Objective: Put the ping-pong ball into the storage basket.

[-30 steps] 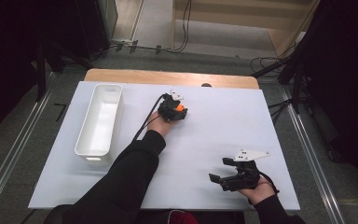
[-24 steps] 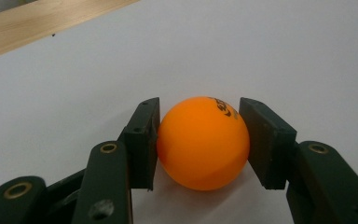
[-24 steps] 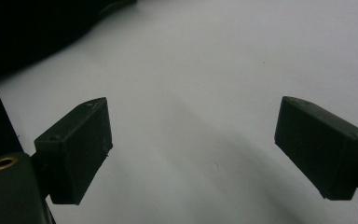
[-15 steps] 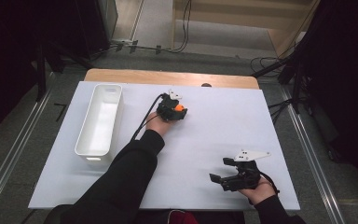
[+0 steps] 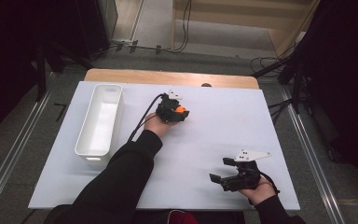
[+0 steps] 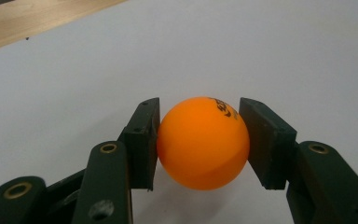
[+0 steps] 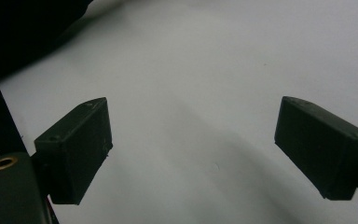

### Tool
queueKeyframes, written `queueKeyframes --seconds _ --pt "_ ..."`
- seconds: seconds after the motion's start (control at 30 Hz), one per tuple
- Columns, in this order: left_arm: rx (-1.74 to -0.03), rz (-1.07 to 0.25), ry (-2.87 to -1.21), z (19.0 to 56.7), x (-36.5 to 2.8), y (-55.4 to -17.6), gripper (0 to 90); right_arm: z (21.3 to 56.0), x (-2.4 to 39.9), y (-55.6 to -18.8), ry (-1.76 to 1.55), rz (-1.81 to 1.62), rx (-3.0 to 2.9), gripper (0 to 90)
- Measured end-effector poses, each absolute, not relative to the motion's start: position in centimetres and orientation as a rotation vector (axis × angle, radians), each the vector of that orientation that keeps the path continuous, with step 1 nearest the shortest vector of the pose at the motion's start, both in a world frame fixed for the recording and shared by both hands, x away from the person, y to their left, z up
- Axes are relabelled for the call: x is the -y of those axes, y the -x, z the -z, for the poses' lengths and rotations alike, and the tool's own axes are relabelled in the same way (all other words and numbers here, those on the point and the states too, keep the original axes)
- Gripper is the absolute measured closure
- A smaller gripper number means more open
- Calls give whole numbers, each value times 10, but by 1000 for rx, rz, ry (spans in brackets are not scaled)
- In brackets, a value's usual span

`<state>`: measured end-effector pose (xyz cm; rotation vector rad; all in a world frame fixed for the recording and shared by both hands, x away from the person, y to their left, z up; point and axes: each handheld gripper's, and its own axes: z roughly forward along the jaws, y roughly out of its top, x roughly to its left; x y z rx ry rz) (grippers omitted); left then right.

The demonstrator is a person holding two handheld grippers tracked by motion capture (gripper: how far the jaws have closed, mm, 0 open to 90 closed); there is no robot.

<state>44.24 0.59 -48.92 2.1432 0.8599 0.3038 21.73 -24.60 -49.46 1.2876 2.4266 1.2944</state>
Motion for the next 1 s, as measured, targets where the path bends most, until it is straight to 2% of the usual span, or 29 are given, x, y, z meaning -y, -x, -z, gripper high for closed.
queueKeyframes --seconds 0.6,1.0 --pt "-777 -231 -2164 470 -10 -409 501 495 246 -217 -1291 -1291 -2430 98" --pt "-763 -199 -2170 450 -19 -400 501 494 250 -217 -1287 -1292 -2430 98"
